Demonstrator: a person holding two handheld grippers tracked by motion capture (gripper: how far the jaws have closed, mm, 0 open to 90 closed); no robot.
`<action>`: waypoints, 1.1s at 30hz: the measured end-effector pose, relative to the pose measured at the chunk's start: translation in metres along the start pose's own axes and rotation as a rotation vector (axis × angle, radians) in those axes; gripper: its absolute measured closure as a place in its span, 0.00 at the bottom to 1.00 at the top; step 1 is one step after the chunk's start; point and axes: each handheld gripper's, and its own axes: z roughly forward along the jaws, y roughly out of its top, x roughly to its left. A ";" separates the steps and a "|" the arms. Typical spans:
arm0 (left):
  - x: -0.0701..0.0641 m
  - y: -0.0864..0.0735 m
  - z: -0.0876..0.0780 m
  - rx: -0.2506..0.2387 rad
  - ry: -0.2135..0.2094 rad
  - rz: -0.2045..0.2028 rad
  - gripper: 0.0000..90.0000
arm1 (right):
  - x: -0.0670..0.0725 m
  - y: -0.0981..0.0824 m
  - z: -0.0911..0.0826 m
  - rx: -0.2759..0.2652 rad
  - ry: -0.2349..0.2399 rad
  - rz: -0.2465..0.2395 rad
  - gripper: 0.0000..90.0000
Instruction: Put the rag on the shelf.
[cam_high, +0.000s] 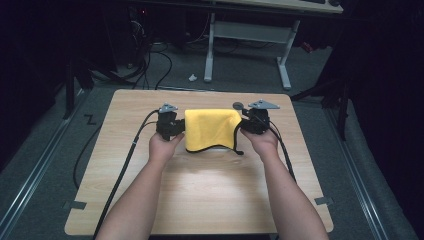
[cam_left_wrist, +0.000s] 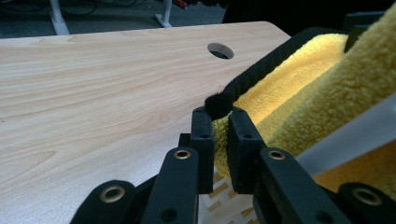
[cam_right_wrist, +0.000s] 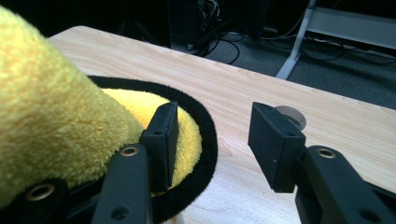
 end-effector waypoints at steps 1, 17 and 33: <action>0.000 0.000 0.000 -0.001 0.000 0.001 0.92 | -0.001 0.000 -0.001 -0.003 0.000 0.002 0.58; 0.011 0.000 -0.027 -0.057 0.069 -0.037 0.59 | -0.016 0.005 -0.025 -0.030 -0.101 0.012 0.57; 0.015 -0.060 -0.097 -0.087 0.109 -0.002 0.51 | 0.008 -0.039 -0.079 -0.057 -0.137 -0.075 0.53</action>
